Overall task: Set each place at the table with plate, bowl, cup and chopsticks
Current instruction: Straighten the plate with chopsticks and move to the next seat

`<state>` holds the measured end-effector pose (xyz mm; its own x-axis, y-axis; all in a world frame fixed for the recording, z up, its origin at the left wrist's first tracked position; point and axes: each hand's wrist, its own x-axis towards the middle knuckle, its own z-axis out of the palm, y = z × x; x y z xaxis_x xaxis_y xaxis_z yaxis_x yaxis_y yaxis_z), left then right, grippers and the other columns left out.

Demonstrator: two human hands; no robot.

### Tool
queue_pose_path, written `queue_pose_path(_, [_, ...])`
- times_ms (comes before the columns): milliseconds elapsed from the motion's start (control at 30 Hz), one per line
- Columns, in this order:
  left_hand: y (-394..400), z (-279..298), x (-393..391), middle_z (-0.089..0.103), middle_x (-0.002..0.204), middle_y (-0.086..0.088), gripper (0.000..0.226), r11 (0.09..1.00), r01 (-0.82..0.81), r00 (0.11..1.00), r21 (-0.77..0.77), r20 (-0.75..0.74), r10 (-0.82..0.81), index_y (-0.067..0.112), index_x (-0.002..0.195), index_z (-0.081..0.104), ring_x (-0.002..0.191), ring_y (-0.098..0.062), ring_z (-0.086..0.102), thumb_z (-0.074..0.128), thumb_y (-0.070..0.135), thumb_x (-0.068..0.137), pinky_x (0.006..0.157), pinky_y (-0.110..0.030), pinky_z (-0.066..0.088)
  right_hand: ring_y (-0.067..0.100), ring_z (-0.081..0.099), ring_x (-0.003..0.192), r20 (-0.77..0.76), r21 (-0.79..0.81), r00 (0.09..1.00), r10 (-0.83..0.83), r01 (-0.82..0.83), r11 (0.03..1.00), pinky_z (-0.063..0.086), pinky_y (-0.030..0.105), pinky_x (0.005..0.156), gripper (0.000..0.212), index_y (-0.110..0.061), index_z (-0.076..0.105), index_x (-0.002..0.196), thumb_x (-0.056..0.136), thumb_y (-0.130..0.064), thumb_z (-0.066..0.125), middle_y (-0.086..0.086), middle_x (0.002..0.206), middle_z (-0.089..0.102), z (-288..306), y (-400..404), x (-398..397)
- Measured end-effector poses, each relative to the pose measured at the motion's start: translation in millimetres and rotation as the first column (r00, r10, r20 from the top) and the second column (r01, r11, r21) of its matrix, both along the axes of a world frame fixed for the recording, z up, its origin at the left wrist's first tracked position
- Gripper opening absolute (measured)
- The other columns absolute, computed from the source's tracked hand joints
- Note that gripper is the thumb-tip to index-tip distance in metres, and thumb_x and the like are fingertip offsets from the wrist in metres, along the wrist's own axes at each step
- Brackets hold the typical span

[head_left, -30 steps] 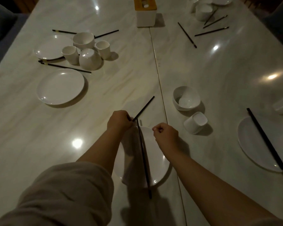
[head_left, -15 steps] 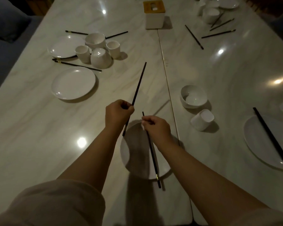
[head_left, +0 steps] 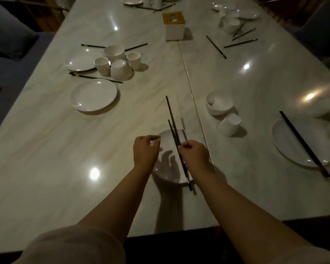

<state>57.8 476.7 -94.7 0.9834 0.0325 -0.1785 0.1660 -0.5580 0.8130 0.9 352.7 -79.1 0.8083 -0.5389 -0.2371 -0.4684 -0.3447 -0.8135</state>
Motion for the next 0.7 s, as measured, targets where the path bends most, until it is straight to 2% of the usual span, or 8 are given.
queue_pose_path(33, [3.2,-6.8,-7.5,0.053,0.126,-0.004,0.026,1.000,-0.016,1.000,0.024,-0.006,0.016,0.019,0.117,0.066,0.110,-0.016,0.053,0.058,0.022,0.093,0.076,-0.012,0.047,0.017,0.061,0.080,-0.016,-0.047,1.000,-0.018,0.018,0.999,0.056,0.030,0.075,0.015,-0.009,0.070,0.099,0.090,-0.014,0.060,0.008,0.096,0.070,-1.2,-4.2,-5.9])
queue_pose_path(133, [11.2,-24.4,-25.3,0.039,0.136,-0.010,0.038,0.998,-0.053,0.994,0.033,-0.094,0.056,0.019,0.130,0.054,0.122,-0.026,0.047,0.057,0.016,0.092,0.098,-0.033,0.049,0.018,0.063,0.091,-0.088,-0.144,0.996,-0.023,0.010,0.990,0.043,0.018,0.078,0.018,-0.004,0.070,0.103,0.091,-0.013,0.059,0.009,0.102,0.070,-5.6,-14.2,-19.2])
queue_pose_path(200, [13.0,-33.8,-32.0,0.040,0.138,-0.013,0.043,0.998,-0.051,0.988,0.020,-0.143,0.053,0.019,0.136,0.046,0.118,-0.030,0.052,0.052,0.013,0.093,0.097,-0.042,0.050,0.020,0.065,0.095,-0.140,-0.153,0.990,-0.008,-0.013,0.988,0.043,0.019,0.078,0.018,-0.004,0.071,0.102,0.091,-0.014,0.060,0.010,0.101,0.071,-10.1,-17.9,-25.0])
queue_pose_path(267, [12.2,-37.6,-36.2,0.050,0.133,-0.015,0.045,0.998,-0.058,0.988,0.000,-0.143,0.058,0.019,0.139,0.043,0.111,-0.032,0.057,0.047,0.014,0.094,0.093,-0.047,0.053,0.020,0.065,0.084,-0.159,-0.139,0.987,0.004,-0.026,0.990,0.052,0.024,0.080,0.017,-0.004,0.073,0.097,0.090,-0.014,0.062,0.011,0.094,0.072,-15.4,-18.3,-28.5])
queue_pose_path(333, [10.8,-37.7,-38.7,0.056,0.127,-0.014,0.045,0.997,-0.073,0.988,-0.005,-0.136,0.072,0.018,0.139,0.043,0.107,-0.033,0.059,0.046,0.014,0.094,0.090,-0.048,0.053,0.016,0.061,0.072,-0.167,-0.116,0.986,0.013,-0.032,0.993,0.055,0.029,0.077,0.015,-0.005,0.074,0.093,0.089,-0.014,0.062,0.011,0.086,0.072,-20.1,-17.2,-31.7])
queue_pose_path(400, [11.0,-35.8,-39.4,0.056,0.126,-0.013,0.048,0.997,-0.079,0.987,-0.010,-0.140,0.077,0.018,0.138,0.043,0.107,-0.033,0.059,0.050,0.010,0.092,0.090,-0.049,0.053,0.014,0.059,0.071,-0.175,-0.105,0.984,0.043,-0.062,0.992,0.050,0.022,0.071,0.016,-0.005,0.074,0.093,0.089,-0.014,0.062,0.011,0.088,0.072,-21.6,-15.6,-34.6])
queue_pose_path(567, [13.9,-35.1,-38.0,0.055,0.127,-0.013,0.051,0.997,-0.080,0.986,-0.021,-0.149,0.076,0.017,0.138,0.044,0.109,-0.033,0.058,0.054,0.007,0.090,0.092,-0.048,0.052,0.019,0.066,0.091,-0.165,-0.091,0.981,0.100,-0.116,0.989,0.041,0.014,0.072,0.018,-0.005,0.073,0.101,0.090,-0.012,0.061,0.010,0.099,0.073,-19.7,-16.1,-36.5])
queue_pose_path(700, [16.6,-36.0,-37.8,0.053,0.128,-0.013,0.049,0.997,-0.081,0.988,-0.020,-0.135,0.077,0.017,0.138,0.045,0.112,-0.032,0.056,0.053,0.009,0.091,0.095,-0.046,0.050,0.018,0.062,0.098,-0.121,-0.135,0.992,0.039,-0.056,0.989,0.045,0.018,0.080,0.020,-0.008,0.071,0.106,0.091,-0.008,0.057,0.010,0.114,0.066,-26.3,-18.5,-34.9])
